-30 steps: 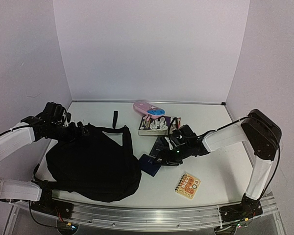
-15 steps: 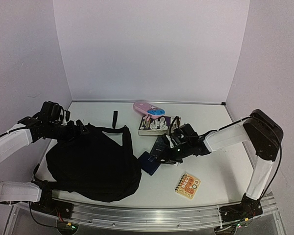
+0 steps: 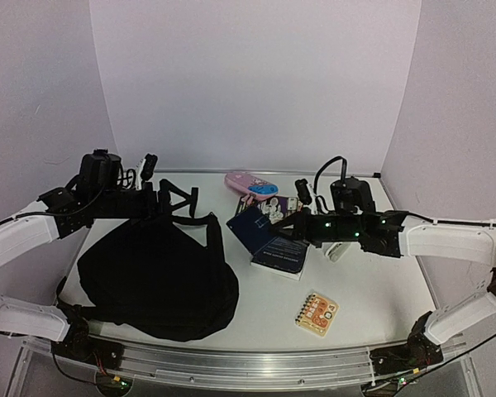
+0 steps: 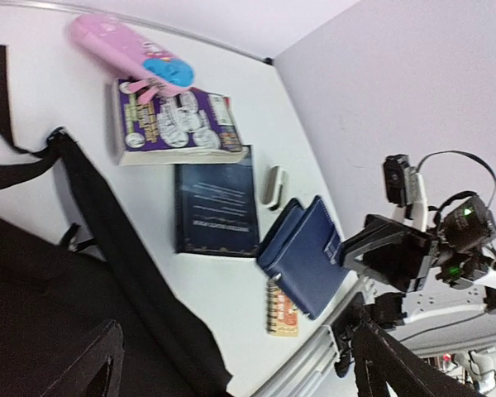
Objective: Pack the student bag
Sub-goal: Pick up the book from the center of the board.
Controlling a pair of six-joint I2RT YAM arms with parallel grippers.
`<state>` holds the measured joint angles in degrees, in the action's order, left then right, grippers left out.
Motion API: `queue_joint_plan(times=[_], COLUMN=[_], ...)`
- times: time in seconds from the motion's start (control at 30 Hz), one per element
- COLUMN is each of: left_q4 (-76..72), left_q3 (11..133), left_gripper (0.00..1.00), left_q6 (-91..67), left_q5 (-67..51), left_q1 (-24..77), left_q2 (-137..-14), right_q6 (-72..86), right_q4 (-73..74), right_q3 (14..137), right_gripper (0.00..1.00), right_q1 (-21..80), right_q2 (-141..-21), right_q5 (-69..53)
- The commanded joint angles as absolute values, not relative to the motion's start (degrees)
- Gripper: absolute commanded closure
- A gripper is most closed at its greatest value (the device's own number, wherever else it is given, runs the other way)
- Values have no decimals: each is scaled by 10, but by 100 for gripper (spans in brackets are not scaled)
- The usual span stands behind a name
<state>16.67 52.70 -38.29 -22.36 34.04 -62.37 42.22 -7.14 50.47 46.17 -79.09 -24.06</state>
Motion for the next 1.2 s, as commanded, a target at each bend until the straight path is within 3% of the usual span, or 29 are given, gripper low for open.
queue_joint_plan(times=[0.0, 0.47, 0.6, 0.77, 0.93, 1.0, 1.1, 1.17], left_q4=[50, 53, 38, 24, -1, -21, -19, -13], left_q3=[553, 545, 531, 521, 508, 498, 491, 491], left_gripper=[3, 0, 4, 30, 65, 85, 94, 99], left_q6=[-401, -400, -408, -423, -436, -437, -430, -422], left_q5=[-325, -381, -394, -402, -405, -407, -413, -429], left_q1=[351, 395, 396, 396, 396, 396, 396, 396], left_q2=[-629, -644, -630, -634, -632, -625, -617, -616], right_q6=[475, 501, 503, 508, 508, 499, 473, 451], right_q4=[-179, -251, -255, -263, -264, -258, -245, -225], right_q3=[533, 580, 578, 578, 577, 576, 577, 585], right_gripper=[100, 100, 100, 100, 98, 80, 46, 30], right_q1=[512, 558, 560, 565, 565, 565, 564, 564], right_q2=[-775, -820, -824, -828, -836, -833, -826, -825], right_q5=[-239, -246, -249, -256, -271, -273, -294, -322])
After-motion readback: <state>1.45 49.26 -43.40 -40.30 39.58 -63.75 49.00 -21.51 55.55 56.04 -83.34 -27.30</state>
